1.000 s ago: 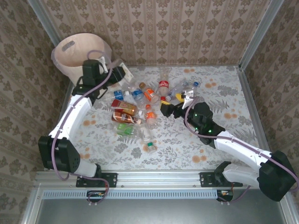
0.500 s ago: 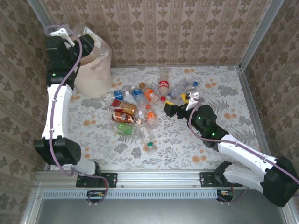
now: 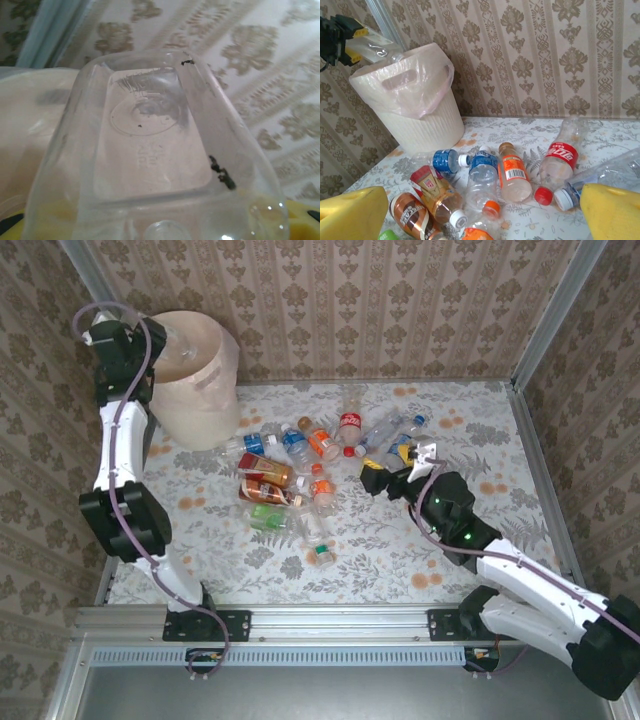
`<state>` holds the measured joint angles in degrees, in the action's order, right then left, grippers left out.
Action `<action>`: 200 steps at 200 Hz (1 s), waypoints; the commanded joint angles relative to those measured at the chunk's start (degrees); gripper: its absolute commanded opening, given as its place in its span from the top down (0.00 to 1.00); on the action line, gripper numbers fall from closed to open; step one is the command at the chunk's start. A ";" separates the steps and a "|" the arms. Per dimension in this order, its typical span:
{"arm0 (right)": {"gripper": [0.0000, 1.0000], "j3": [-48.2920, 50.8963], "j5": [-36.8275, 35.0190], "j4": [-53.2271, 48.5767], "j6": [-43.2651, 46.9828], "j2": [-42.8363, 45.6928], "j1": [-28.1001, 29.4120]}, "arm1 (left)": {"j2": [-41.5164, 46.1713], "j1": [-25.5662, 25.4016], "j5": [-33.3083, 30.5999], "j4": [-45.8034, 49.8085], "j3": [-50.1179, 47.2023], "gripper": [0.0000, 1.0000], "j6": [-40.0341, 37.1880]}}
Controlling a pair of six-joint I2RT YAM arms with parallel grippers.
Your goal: Put the plastic bottles in the bin
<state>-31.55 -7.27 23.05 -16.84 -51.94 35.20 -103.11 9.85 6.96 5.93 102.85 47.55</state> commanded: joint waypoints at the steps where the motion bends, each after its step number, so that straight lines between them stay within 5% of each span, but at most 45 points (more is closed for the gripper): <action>1: 0.00 0.67 -1.98 -4.73 -0.93 2.94 0.22 | -2.14 1.06 -2.84 -4.21 2.77 0.43 7.23; 83: 0.00 4.21 -5.30 -9.03 -2.57 11.51 0.22 | -18.69 2.05 -2.77 -5.42 16.23 0.37 21.73; 115: 0.00 5.09 -6.37 -9.86 -2.75 13.01 0.15 | -21.96 1.26 -3.97 2.17 24.08 0.27 19.46; 200: 0.00 6.19 -7.12 -9.08 -2.73 13.01 0.04 | -16.58 -0.13 -8.43 5.65 21.39 0.05 15.35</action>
<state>-26.26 -12.97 13.91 -18.63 -39.68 35.20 -124.95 10.44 0.95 10.24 124.42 65.54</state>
